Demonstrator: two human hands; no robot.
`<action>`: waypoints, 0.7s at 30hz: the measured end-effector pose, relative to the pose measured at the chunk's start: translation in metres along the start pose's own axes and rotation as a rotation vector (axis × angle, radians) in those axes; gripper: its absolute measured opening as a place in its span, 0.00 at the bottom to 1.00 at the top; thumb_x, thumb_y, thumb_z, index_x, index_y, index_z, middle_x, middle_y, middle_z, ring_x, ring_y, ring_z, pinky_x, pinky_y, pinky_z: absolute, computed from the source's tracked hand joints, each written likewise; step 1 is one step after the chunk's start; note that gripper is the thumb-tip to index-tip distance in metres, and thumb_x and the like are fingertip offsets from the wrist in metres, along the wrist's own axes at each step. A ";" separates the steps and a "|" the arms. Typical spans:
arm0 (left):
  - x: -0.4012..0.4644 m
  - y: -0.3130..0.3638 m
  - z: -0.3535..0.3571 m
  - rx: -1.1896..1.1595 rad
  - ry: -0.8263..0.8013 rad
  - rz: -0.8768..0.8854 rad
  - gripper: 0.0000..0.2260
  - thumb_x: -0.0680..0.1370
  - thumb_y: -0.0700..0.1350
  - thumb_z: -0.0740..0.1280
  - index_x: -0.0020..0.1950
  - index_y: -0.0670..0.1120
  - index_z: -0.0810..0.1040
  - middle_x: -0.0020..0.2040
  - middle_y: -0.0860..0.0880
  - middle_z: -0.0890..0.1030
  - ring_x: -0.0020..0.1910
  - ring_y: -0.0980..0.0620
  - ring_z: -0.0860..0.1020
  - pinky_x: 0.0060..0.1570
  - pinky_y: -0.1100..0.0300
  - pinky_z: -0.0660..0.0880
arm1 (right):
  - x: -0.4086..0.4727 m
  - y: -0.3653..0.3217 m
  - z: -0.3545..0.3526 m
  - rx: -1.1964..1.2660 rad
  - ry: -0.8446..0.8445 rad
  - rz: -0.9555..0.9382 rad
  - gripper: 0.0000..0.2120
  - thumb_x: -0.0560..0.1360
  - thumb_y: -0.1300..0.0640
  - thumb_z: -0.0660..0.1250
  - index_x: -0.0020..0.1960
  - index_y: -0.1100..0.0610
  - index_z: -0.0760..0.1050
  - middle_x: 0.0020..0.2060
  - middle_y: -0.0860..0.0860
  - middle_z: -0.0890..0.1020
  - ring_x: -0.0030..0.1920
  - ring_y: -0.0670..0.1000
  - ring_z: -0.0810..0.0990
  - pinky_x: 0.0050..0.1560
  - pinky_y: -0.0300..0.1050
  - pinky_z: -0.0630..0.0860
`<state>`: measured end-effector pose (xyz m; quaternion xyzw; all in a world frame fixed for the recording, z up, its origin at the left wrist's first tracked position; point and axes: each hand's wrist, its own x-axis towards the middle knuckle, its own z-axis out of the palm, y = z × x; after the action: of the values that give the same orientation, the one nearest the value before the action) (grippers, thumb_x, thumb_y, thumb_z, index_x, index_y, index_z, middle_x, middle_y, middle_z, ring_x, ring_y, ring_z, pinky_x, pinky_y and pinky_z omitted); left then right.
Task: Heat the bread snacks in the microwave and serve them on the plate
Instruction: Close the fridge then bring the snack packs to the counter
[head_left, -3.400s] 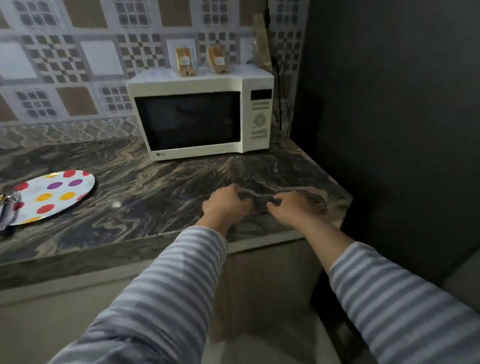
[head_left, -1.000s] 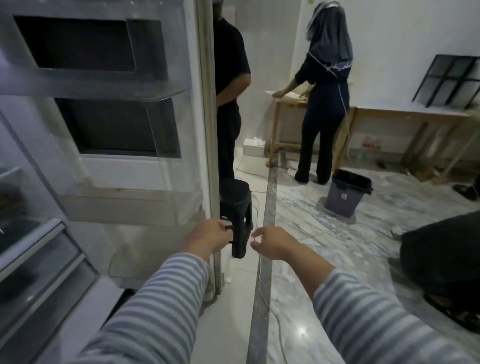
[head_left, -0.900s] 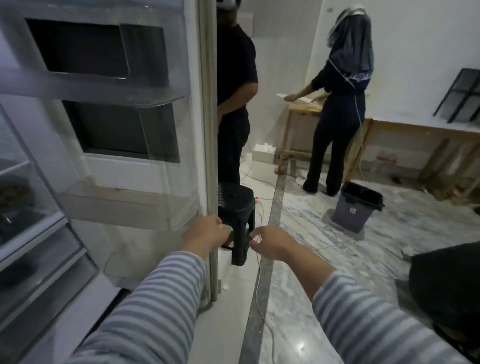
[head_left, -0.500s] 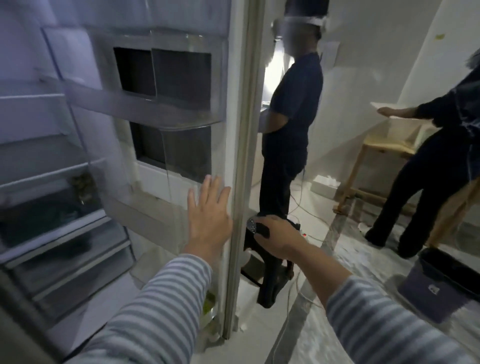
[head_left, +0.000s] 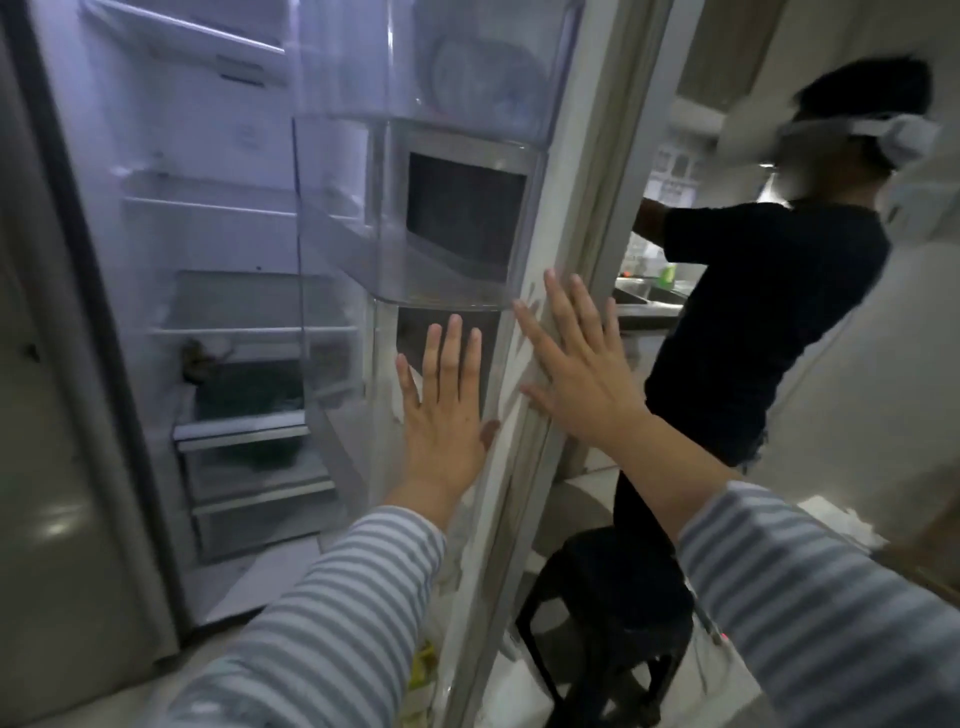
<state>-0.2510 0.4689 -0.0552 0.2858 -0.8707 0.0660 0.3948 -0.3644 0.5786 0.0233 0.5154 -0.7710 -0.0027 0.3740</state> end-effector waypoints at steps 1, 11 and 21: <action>0.002 0.003 0.000 0.017 -0.021 -0.029 0.50 0.71 0.59 0.71 0.78 0.43 0.40 0.77 0.43 0.32 0.76 0.43 0.35 0.73 0.35 0.44 | 0.006 0.006 0.001 -0.020 0.006 -0.034 0.48 0.69 0.41 0.71 0.78 0.51 0.46 0.78 0.59 0.46 0.77 0.61 0.43 0.72 0.68 0.47; 0.006 0.012 0.001 0.159 -0.113 -0.171 0.59 0.66 0.59 0.74 0.75 0.48 0.30 0.77 0.45 0.35 0.76 0.44 0.36 0.74 0.40 0.43 | 0.019 0.017 0.020 -0.024 0.088 -0.172 0.49 0.70 0.39 0.68 0.79 0.53 0.43 0.76 0.60 0.38 0.77 0.60 0.38 0.71 0.69 0.35; 0.000 -0.024 -0.010 0.136 -0.089 -0.152 0.60 0.64 0.58 0.76 0.75 0.49 0.30 0.76 0.49 0.32 0.74 0.49 0.29 0.75 0.43 0.42 | 0.026 -0.017 0.011 -0.006 0.146 -0.166 0.50 0.69 0.42 0.71 0.78 0.55 0.44 0.77 0.61 0.42 0.77 0.62 0.40 0.70 0.72 0.38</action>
<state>-0.2308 0.4524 -0.0513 0.3799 -0.8567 0.0819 0.3392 -0.3624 0.5458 0.0231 0.5751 -0.6965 0.0019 0.4291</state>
